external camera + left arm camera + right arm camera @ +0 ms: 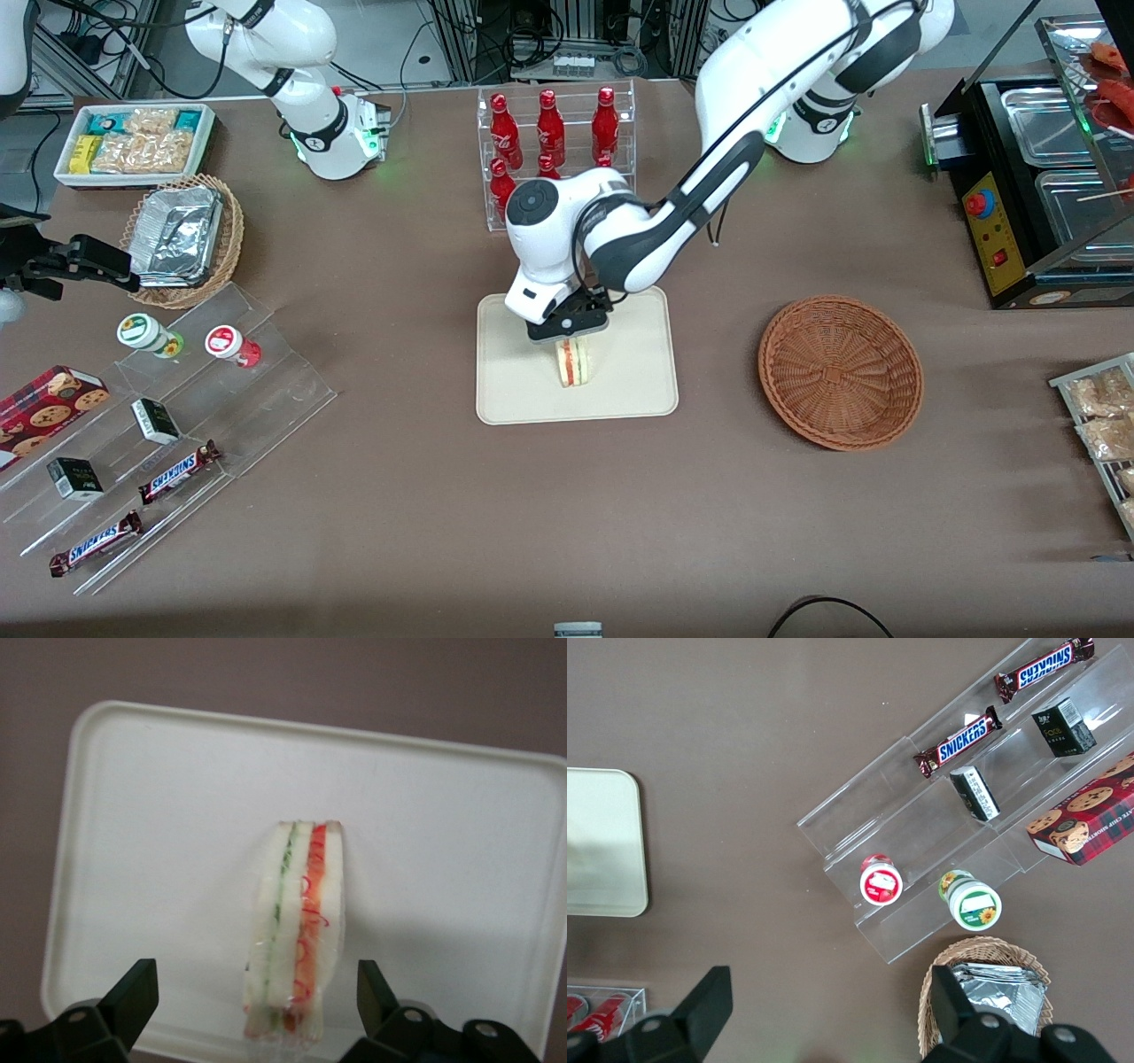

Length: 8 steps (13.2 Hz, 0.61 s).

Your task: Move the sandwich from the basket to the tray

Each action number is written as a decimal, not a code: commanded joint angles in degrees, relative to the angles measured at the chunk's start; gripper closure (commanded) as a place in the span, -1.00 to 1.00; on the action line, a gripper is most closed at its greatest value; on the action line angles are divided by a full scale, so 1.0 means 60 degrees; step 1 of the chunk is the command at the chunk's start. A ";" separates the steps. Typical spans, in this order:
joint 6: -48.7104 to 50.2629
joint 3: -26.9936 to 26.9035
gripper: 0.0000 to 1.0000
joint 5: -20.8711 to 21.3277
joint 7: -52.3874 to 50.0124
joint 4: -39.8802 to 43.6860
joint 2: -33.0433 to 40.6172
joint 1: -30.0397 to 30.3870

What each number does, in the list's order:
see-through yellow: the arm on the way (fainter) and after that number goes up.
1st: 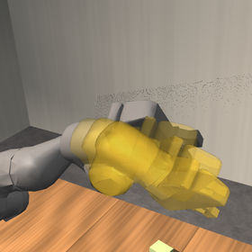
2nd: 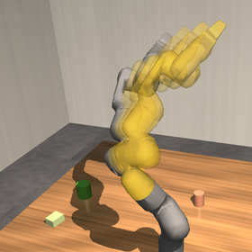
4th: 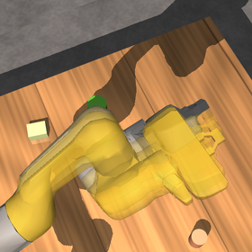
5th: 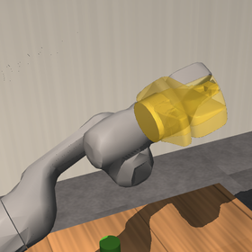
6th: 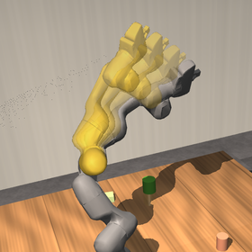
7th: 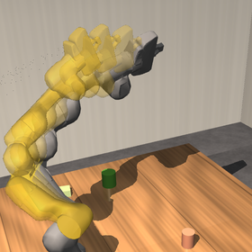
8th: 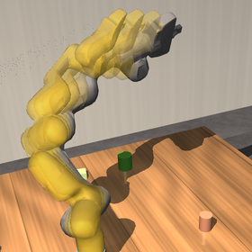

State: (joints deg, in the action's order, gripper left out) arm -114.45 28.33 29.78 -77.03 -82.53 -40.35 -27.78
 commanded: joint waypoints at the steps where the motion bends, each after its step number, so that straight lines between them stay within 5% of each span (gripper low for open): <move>1: 0.0864 -0.0063 -0.99 -0.0641 -0.0023 -0.0131 0.1288 0.0454; 8: 0.3193 -0.0048 -0.99 -0.2501 0.3004 -0.0131 0.3515 0.2708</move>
State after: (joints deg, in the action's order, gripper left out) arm -97.74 27.90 17.19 -63.70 -81.74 -23.06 -14.58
